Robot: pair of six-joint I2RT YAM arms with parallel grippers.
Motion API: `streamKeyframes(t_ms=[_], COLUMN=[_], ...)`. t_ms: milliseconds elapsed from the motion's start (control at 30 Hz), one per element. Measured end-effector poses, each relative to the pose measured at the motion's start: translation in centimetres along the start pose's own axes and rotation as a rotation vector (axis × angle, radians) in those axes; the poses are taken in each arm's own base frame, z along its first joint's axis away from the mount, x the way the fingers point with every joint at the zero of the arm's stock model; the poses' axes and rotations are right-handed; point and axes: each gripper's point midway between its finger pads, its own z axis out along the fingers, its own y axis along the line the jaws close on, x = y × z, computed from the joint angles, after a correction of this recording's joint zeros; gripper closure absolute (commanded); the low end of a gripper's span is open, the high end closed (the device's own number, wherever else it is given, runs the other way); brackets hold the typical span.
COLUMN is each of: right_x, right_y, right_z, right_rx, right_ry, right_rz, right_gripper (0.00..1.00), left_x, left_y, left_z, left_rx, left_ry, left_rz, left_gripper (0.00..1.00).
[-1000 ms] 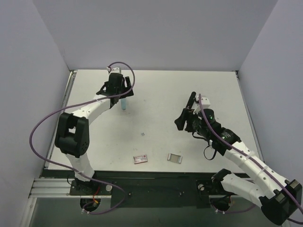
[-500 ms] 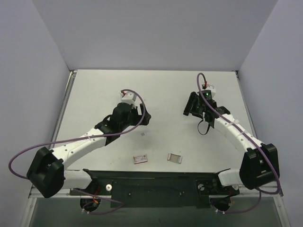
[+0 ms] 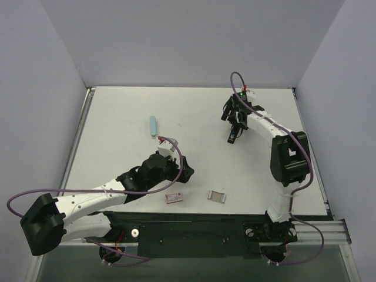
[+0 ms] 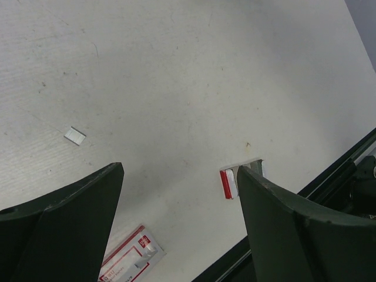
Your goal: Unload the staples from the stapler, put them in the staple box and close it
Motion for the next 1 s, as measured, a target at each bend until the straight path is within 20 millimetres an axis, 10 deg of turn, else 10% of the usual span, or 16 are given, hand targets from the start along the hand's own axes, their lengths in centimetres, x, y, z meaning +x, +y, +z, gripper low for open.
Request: streamKeyframes(t_ms=[633, 1000], right_x=[0.9, 2.2], right_y=[-1.9, -2.9], right_z=[4.1, 5.4], right_rx=[0.136, 0.146], right_ry=[0.045, 0.099], right_rz=[0.008, 0.037], right_gripper=[0.39, 0.97], left_x=[1.1, 2.6], left_y=[-0.3, 0.9], left_z=[0.6, -0.2], left_rx=[0.016, 0.007], left_ry=[0.016, 0.033], left_rz=[0.012, 0.011], left_gripper=[0.11, 0.11])
